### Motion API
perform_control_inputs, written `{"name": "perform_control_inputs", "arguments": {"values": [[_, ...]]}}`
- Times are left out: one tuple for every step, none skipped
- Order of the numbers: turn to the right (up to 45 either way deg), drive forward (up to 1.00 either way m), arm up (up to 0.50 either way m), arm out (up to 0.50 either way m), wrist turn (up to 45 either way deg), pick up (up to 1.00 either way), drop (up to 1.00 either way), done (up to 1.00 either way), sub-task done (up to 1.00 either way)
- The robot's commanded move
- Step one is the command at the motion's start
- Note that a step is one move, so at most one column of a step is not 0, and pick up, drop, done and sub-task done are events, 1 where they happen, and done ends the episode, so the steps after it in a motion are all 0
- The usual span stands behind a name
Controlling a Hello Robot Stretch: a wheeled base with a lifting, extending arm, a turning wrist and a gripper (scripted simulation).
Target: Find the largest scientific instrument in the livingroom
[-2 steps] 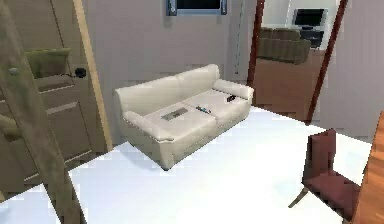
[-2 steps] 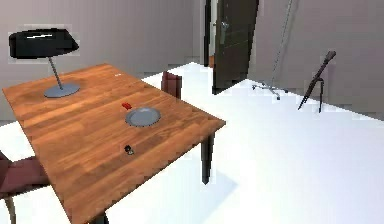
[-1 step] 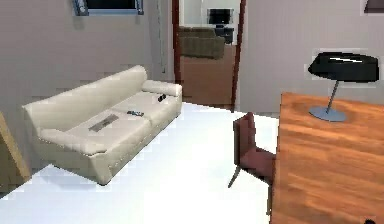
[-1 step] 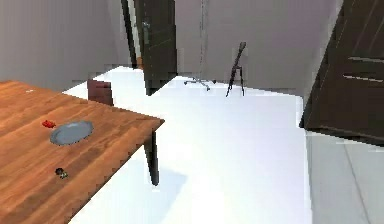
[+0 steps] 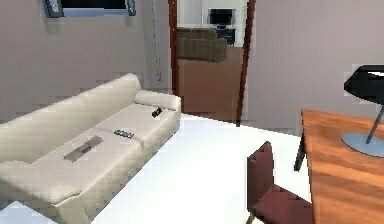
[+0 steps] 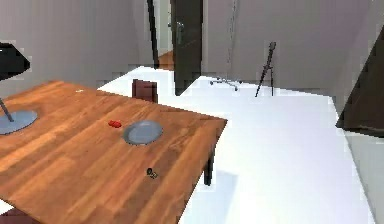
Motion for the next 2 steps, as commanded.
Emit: {"name": "perform_control_inputs", "arguments": {"values": [[15.0, 0.00, 0.00, 0.00, 0.0, 0.00, 0.00, 0.00, 0.00], [0.0, 0.05, 0.00, 0.00, 0.0, 0.00, 0.00, 0.00, 0.00]]}}
